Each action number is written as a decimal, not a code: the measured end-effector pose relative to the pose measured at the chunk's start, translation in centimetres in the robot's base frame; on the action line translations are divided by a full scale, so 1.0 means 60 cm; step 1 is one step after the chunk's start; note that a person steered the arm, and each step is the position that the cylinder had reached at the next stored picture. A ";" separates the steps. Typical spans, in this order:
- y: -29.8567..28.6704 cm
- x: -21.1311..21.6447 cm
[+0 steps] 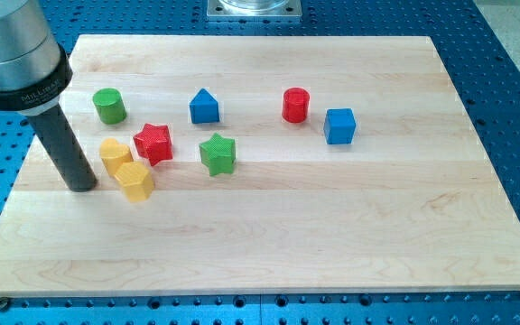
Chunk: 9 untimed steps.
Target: Move the yellow heart left to the red star
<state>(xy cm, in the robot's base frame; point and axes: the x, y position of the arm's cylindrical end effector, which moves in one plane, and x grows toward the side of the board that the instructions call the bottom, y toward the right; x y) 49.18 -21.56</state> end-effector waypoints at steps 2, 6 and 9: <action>0.002 0.005; 0.001 -0.039; 0.040 -0.011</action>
<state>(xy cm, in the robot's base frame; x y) 48.53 -19.13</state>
